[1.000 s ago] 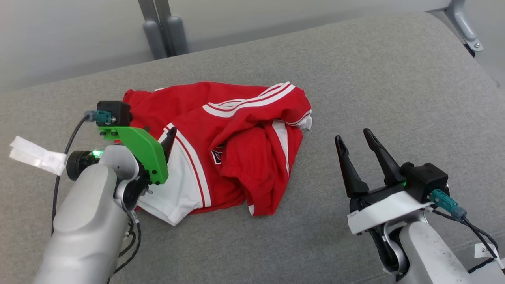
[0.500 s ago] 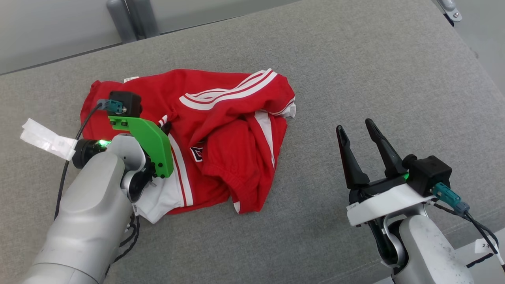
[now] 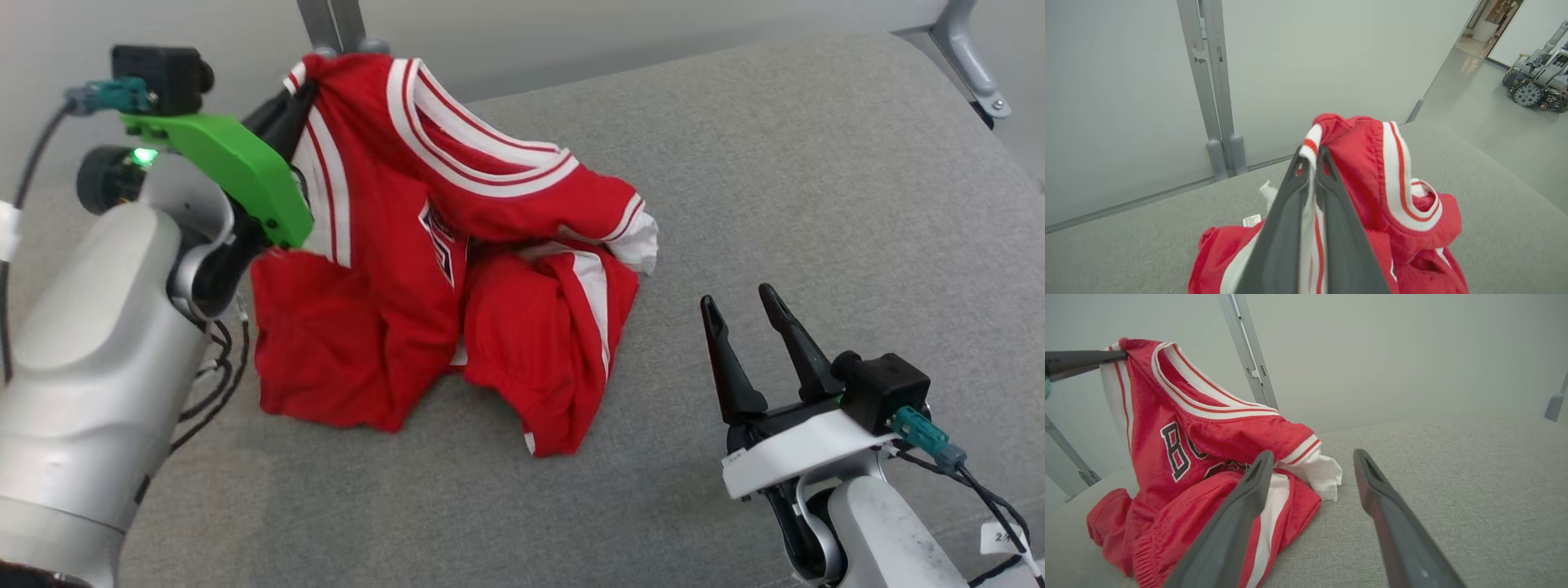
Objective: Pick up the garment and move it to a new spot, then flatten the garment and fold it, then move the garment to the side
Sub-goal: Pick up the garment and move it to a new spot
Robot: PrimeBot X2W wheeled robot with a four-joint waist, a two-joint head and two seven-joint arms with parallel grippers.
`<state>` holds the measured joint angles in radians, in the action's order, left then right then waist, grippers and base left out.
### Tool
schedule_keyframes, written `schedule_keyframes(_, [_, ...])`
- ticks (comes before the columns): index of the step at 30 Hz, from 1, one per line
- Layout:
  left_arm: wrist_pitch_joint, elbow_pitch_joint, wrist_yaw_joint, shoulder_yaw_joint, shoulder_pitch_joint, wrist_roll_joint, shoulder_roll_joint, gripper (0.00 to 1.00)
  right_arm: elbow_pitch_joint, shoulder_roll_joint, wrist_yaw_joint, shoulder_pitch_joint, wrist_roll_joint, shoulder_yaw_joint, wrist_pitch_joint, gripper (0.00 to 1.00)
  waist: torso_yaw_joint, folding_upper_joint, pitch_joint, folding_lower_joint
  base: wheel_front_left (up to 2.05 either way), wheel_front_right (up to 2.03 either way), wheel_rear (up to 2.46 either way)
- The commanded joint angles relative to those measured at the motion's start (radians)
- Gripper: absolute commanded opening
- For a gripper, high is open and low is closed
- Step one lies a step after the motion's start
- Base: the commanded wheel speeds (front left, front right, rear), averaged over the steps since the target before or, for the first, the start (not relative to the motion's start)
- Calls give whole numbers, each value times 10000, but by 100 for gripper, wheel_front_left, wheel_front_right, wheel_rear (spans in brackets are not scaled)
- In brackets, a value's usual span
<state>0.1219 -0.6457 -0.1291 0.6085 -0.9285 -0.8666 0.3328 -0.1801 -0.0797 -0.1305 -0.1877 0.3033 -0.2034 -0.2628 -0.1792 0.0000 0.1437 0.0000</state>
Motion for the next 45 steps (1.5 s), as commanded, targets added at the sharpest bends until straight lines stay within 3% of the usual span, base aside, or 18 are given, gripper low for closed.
schedule_keyframes(1, [15,280,-24,-157,-229,-136,266,0,-40,-35,-5,189,26,50,-29,100,601,0,-515,0,0,0,0])
schedule_keyframes(16, [137,2245,970,-1809,-645,-501,2735,0,-37,74,-6,523,23,73,-29,100,2447,0,-834,0,0,0,0])
schedule_keyframes(28, [-262,2409,1580,-2757,162,-697,3964,0,-36,-81,-5,324,-38,-20,-29,100,3155,0,-424,0,0,0,0])
schedule_keyframes(32, [-316,1743,1596,-2792,805,-1006,3812,0,7,-87,-5,109,-69,-132,-29,100,3246,0,-34,0,0,0,0])
schedule_keyframes(37, [-567,56,1312,-2630,1545,-1216,3298,0,50,-169,-5,-216,-12,-273,-29,100,3106,0,390,0,0,0,0])
schedule_keyframes(45, [-1102,-2668,394,-2477,2381,-1840,1968,0,-4,-251,-5,-438,60,-207,-29,100,2746,0,528,0,0,0,0])
